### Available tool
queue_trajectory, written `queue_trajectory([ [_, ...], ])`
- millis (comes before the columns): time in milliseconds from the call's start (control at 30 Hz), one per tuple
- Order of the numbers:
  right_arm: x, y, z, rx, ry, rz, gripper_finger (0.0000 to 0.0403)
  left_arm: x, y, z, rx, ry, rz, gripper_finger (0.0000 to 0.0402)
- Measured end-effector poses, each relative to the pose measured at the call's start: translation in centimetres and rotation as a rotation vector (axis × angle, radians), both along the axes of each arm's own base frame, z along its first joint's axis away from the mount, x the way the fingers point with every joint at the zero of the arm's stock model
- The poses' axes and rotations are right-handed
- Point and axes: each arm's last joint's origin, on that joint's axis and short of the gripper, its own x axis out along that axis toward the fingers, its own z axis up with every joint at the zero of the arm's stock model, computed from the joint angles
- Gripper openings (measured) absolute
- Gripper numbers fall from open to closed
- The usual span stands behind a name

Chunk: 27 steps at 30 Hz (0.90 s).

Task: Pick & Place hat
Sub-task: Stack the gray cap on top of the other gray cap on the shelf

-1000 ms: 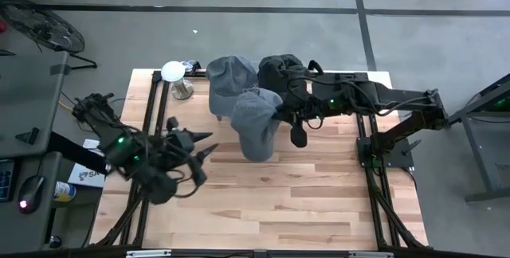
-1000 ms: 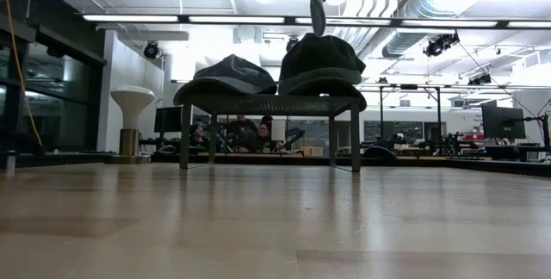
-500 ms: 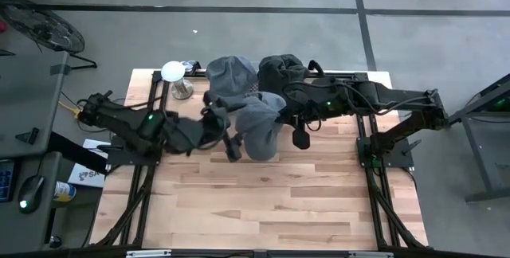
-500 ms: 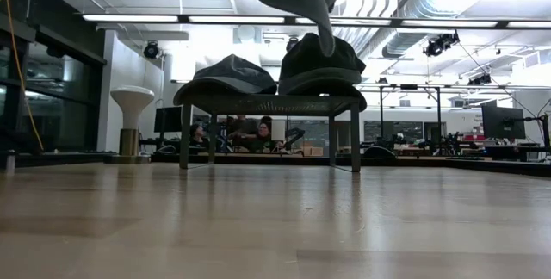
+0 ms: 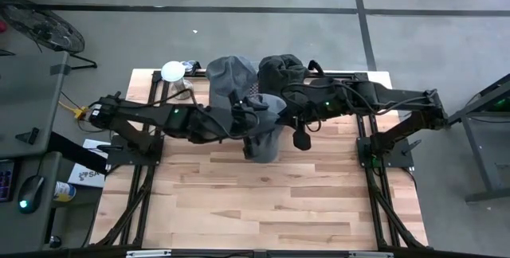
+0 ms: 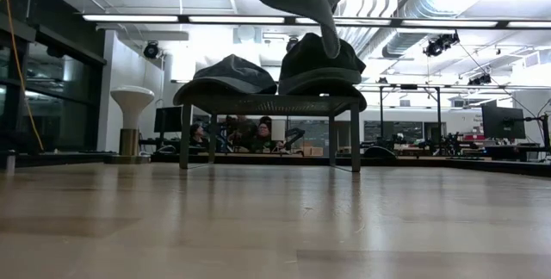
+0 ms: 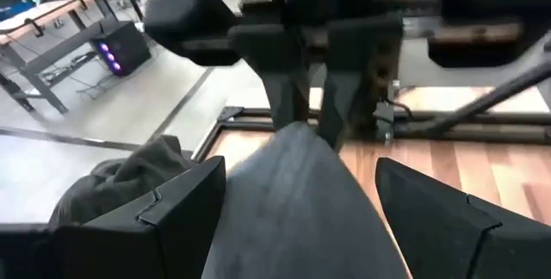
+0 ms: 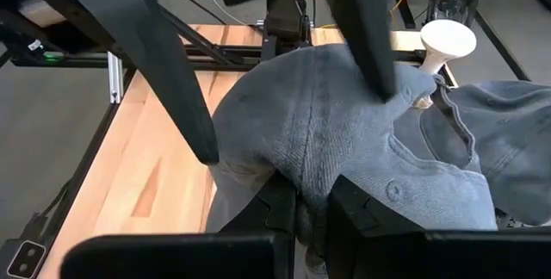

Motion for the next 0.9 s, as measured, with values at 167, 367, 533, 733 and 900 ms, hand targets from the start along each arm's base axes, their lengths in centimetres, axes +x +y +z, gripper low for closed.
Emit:
queue_trajectory([
  [167,-0.1,0.0,-0.1,0.007,0.012,0.015,0.0019,-0.1,0.0,-0.4,0.008,0.050,0.004,0.0296],
  [367,-0.1,0.1,-0.1,0.009,0.015,0.021,0.0019,0.3,-0.1,-1.1,0.004,0.084,-0.023,0.0296],
  [533,-0.1,0.1,-0.1,0.013,0.015,0.027,0.0019,0.5,-0.2,-1.6,-0.019,0.108,-0.010,0.0294],
  [733,-0.1,0.1,-0.1,0.014,0.015,0.027,0.0019,0.3,-0.2,-1.9,-0.062,0.122,0.011,0.0245],
  [900,-0.1,0.1,-0.1,0.015,0.013,0.027,0.0019,0.2,-0.1,-2.0,-0.091,0.129,0.023,0.0180],
])
